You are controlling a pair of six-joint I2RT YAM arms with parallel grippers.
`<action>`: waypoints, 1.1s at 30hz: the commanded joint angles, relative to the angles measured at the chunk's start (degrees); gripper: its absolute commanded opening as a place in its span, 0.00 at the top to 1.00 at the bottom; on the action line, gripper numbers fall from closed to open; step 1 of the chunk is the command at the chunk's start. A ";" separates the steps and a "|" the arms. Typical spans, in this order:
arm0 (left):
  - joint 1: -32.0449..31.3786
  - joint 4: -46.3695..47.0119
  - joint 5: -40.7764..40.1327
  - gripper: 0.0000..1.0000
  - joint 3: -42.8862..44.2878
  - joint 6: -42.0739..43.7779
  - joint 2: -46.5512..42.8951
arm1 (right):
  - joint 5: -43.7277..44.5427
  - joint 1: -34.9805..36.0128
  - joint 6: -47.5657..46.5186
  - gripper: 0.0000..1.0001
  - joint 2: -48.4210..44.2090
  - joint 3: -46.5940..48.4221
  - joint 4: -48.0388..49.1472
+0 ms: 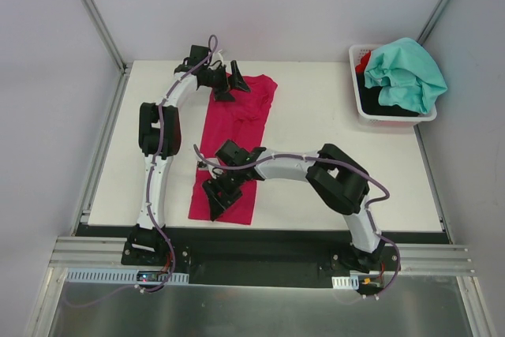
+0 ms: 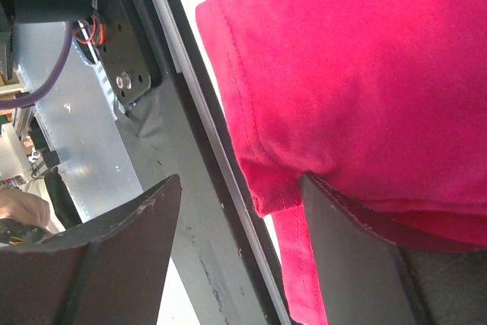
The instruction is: Fold and stack the t-shirts
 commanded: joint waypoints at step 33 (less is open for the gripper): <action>0.46 0.57 -5.26 0.01 1.43 1.81 -2.32 | 15.53 6.24 4.43 0.29 -7.79 -11.13 -12.02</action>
